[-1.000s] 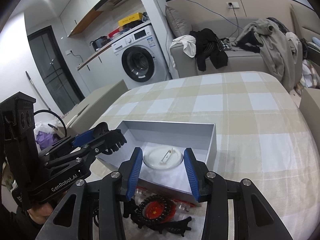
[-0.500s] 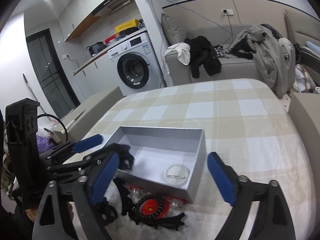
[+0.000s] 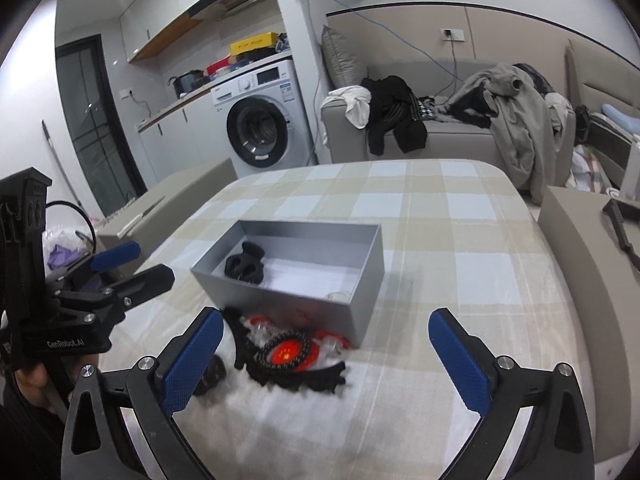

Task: Organize jewelry
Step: 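Withdraw both open tools from the grey box, then grasp the black claw clip wrapped in a bead bracelet with the left tool, then lift the claw clip with the left tool, pulling it free of the bracelet, then hold the claw clip in the left tool while the right tool approaches the long black clip, then grasp the long black clip with the right tool while the left tool carries the claw clip, then lower the claw clip and long clip over the grey box with both tools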

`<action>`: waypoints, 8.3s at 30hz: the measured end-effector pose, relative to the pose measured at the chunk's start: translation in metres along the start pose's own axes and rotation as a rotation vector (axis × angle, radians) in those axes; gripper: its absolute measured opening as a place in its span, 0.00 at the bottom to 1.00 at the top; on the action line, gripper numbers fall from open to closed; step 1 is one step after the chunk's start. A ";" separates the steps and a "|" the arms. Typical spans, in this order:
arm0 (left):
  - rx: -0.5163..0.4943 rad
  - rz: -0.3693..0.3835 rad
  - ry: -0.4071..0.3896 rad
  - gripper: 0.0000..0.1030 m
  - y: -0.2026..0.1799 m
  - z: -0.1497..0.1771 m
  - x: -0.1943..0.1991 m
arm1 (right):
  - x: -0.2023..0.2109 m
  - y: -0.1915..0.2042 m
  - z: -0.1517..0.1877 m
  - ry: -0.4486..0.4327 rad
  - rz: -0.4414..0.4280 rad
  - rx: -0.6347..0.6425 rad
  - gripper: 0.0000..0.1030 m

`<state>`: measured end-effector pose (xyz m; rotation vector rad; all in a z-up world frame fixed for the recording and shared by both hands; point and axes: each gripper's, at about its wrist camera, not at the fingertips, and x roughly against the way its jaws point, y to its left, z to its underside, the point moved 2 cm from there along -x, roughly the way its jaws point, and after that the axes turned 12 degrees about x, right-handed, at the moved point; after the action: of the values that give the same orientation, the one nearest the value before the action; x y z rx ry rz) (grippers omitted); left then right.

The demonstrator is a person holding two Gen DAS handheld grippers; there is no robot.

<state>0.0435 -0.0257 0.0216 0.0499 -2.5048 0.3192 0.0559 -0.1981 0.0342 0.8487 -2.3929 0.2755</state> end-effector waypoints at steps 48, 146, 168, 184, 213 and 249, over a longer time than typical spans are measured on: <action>0.107 0.115 0.272 0.72 0.022 0.054 -0.023 | -0.023 0.024 0.036 0.146 -0.093 -0.004 0.99; 0.197 0.220 0.362 0.61 0.020 0.059 -0.021 | -0.030 0.022 0.044 0.166 -0.077 -0.018 0.99; 0.063 0.177 0.276 0.50 0.013 0.058 -0.014 | -0.038 0.019 0.045 0.184 -0.065 -0.017 0.99; 0.159 0.142 0.203 0.50 0.033 0.046 -0.006 | -0.067 0.040 0.041 0.262 0.038 0.144 0.94; 0.145 0.135 0.171 0.51 0.025 0.040 0.000 | -0.021 0.044 0.035 0.140 -0.024 0.139 0.69; 0.066 0.121 0.067 0.51 -0.001 -0.009 -0.031 | -0.033 -0.008 -0.020 -0.027 -0.046 -0.101 0.70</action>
<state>0.0745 -0.0259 0.0109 -0.0851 -2.4359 0.4463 0.0914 -0.1802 0.0313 0.8641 -2.3868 0.1246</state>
